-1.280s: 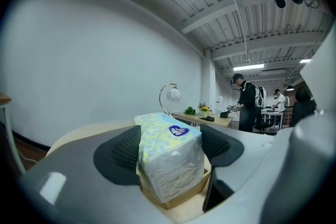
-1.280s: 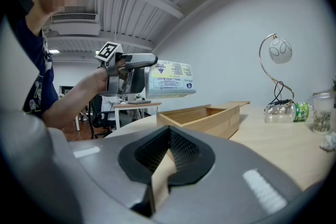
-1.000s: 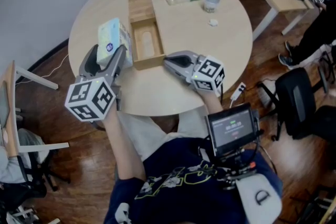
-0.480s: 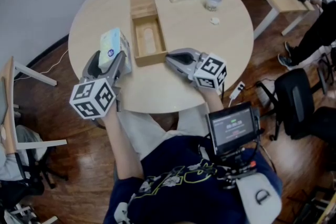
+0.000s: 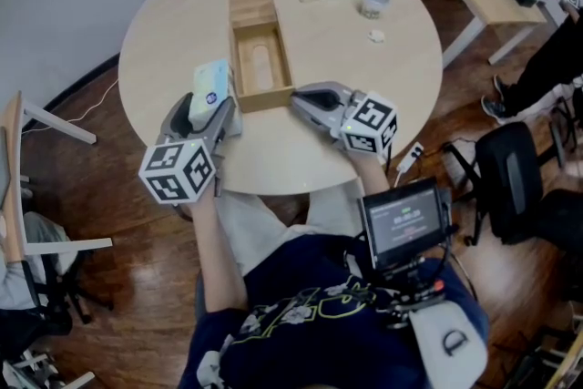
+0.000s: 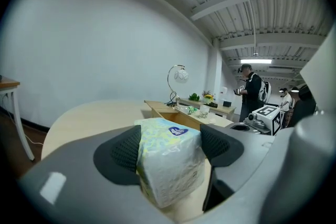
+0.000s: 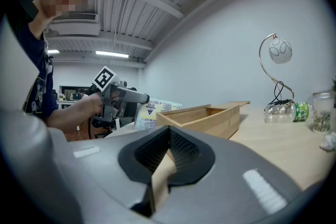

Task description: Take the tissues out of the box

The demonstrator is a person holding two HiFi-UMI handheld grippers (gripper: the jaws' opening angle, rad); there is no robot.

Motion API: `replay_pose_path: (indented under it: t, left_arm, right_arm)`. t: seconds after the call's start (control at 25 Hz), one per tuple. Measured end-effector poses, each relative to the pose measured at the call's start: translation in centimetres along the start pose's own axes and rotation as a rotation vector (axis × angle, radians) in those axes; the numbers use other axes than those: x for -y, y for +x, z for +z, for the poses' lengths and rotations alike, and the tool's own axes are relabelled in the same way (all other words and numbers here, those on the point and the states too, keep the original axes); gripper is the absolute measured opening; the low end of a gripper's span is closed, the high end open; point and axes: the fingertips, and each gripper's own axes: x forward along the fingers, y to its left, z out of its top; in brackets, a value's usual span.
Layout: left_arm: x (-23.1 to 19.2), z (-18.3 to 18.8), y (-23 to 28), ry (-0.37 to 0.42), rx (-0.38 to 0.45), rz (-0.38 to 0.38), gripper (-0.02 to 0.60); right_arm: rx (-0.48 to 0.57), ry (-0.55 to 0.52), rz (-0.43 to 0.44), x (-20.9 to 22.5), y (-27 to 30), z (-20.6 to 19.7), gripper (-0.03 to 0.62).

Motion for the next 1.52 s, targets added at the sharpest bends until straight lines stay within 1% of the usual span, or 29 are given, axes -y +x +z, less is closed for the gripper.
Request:
replay_pose_path:
  t: [0.28, 0.52, 0.8, 1.0, 1.12, 1.24, 1.36, 1.52]
  left_arm:
    - [2.0, 0.0, 2.1, 0.035, -0.013, -0.019, 0.351]
    - [4.3, -0.3, 3.9, 0.073, -0.005, -0.074, 0.353]
    - [4.1, -1.3, 2.4, 0.14, 0.052, -0.109, 0.356]
    - [4.0, -2.6, 1.0, 0.201, 0.07, -0.092, 0.356]
    - [4.4, -3.0, 0.3, 0.224, 0.089, -0.097, 0.357]
    - [4.4, -3.0, -0.6, 0.207, 0.128, -0.104, 0.357]
    - [4.0, -3.2, -1.3, 0.175, 0.16, -0.082, 0.356]
    - [4.1, -3.4, -1.3, 0.173, 0.186, -0.086, 0.356]
  right_arm:
    - [0.002, 0.0, 0.002, 0.1, -0.1, 0.2, -0.003]
    - [0.003, 0.003, 0.0, 0.1, -0.1, 0.1, -0.003]
    - [0.005, -0.001, 0.002, 0.0, 0.0, 0.2, -0.003]
    - [0.001, 0.0, 0.001, 0.1, 0.0, 0.1, -0.003]
    - [0.002, 0.001, 0.005, 0.2, 0.0, -0.2, -0.003]
    - [0.003, 0.0, 0.004, 0.2, 0.0, -0.1, -0.003]
    - [0.002, -0.001, 0.002, 0.2, -0.1, 0.0, -0.003]
    - [0.002, -0.001, 0.003, 0.2, -0.1, 0.1, -0.003]
